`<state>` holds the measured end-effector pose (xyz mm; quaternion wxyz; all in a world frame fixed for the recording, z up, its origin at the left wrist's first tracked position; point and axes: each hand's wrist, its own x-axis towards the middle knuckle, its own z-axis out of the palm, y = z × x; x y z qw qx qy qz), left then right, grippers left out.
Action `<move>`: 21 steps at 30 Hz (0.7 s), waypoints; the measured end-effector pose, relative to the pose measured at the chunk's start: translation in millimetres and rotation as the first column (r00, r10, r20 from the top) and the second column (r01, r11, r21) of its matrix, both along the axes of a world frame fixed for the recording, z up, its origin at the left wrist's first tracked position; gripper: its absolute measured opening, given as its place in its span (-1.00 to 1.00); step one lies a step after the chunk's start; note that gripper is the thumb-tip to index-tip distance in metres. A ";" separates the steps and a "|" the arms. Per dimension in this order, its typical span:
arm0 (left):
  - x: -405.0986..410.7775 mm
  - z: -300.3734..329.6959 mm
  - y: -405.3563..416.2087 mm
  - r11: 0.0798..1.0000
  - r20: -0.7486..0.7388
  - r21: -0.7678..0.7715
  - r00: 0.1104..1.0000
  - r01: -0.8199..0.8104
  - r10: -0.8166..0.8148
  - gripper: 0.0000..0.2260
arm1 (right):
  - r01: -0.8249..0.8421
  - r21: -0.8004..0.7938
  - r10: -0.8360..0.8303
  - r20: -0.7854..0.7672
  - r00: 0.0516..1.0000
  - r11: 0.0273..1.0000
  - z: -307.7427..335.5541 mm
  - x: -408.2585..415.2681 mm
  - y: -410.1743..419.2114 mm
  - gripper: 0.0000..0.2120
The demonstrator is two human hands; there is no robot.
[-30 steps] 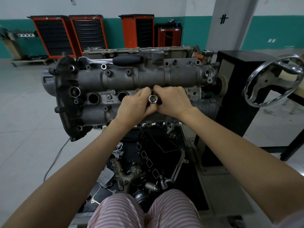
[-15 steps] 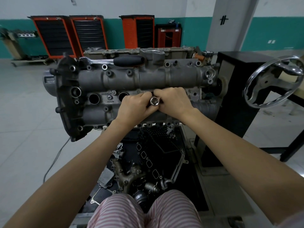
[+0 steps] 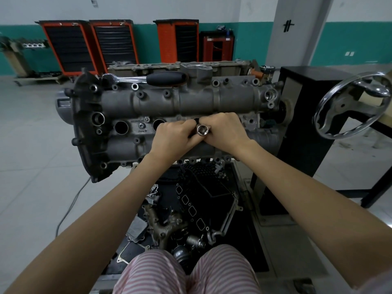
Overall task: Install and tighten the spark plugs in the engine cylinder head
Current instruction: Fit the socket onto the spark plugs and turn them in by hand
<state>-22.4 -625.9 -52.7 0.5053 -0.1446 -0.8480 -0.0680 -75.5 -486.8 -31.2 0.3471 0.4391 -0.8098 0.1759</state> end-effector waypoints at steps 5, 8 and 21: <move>-0.8 -0.9 0.4 0.999 -0.032 -0.039 0.999 -0.005 0.004 -0.70 | 0.066 0.088 -0.070 0.034 0.997 0.994 -1.0 -2.2 -1.8 -0.87; 1.1 1.5 2.6 0.999 -0.041 -0.051 0.999 -0.016 0.014 -0.76 | 0.076 0.116 -0.079 0.027 0.996 0.990 -1.2 -4.0 -1.8 -0.83; -2.0 -1.3 0.2 0.999 -0.055 -0.042 0.998 -0.028 0.026 -0.66 | 0.051 0.072 -0.056 0.067 0.996 0.996 0.3 -0.3 -0.4 -0.87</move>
